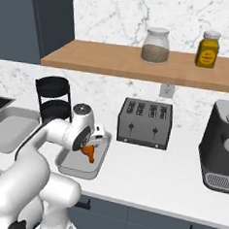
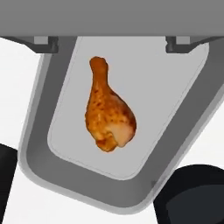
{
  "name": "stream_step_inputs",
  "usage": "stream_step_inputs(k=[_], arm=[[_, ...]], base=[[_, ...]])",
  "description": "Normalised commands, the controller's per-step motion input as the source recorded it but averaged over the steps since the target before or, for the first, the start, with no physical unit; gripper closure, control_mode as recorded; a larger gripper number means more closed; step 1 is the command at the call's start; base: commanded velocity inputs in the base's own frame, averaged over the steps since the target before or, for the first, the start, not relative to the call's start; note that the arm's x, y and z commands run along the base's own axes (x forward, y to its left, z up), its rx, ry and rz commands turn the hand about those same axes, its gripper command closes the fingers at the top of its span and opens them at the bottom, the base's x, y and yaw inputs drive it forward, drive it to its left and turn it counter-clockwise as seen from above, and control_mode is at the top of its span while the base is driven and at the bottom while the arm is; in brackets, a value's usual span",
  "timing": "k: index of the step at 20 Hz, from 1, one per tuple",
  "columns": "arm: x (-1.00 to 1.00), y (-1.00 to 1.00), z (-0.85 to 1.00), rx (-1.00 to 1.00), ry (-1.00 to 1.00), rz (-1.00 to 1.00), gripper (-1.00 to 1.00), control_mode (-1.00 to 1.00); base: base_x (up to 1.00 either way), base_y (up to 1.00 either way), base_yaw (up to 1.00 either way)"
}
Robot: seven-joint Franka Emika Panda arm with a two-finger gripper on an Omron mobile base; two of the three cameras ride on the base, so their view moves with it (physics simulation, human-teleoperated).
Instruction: Place one avocado and one chicken drumstick in each tupperware on the nearby counter, to pack two identical lunches.
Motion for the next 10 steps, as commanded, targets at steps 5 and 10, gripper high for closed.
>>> stream_step_inputs(k=[5,10], arm=[[-0.64,0.32,0.59,0.01,-0.22,-0.4,-1.0,-1.0],[-0.8,0.28,0.82,0.07,-0.21,-0.3,-1.0,-1.0]], base=[[0.0,0.0,0.0],[0.0,0.0,0.0]])
